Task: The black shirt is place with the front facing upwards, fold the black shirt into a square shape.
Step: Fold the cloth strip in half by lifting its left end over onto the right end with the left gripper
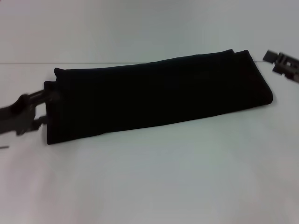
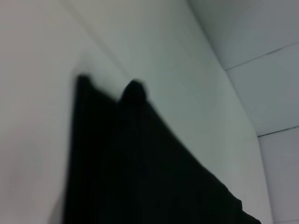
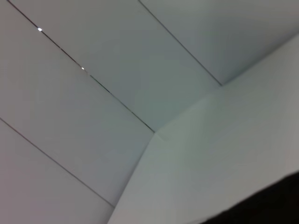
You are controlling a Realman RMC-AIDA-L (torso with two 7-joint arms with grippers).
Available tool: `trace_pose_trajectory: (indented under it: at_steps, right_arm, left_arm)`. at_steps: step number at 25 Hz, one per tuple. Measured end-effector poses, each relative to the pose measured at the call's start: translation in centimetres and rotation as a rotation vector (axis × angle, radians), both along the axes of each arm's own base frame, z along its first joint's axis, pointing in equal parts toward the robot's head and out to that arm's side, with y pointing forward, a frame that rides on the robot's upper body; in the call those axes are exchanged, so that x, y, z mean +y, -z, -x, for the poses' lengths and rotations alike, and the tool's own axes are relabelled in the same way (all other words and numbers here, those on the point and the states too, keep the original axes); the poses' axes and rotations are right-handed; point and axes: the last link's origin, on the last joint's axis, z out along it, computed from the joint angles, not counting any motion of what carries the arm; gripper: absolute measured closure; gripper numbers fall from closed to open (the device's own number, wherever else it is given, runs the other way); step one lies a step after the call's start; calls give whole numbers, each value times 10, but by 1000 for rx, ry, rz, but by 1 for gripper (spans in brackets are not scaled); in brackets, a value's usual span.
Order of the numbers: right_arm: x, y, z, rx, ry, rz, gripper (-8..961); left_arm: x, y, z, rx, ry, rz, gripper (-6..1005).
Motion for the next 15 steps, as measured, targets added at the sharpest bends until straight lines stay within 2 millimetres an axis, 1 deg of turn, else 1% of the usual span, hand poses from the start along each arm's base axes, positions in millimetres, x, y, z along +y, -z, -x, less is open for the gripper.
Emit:
trace_pose_trajectory:
  at_steps: [2,4,6,10,15]
  right_arm:
    - [0,6,-6,7,12,22,95]
    - [-1,9,-10,11,22,33,95]
    - [-2,11,-13,17,29,35,96]
    - [-1,9,-12,21,22,25,96]
    - [-2,10,-10,36,17,26,96]
  left_arm:
    - [-13,3,15,-73,-60,10,92]
    - [-22,4,23,-101,-91,9,92]
    - [-28,6,28,-113,-109,12,93]
    - [-34,12,31,-133,-136,18,93]
    - [-34,17,35,-129,-160,27,94]
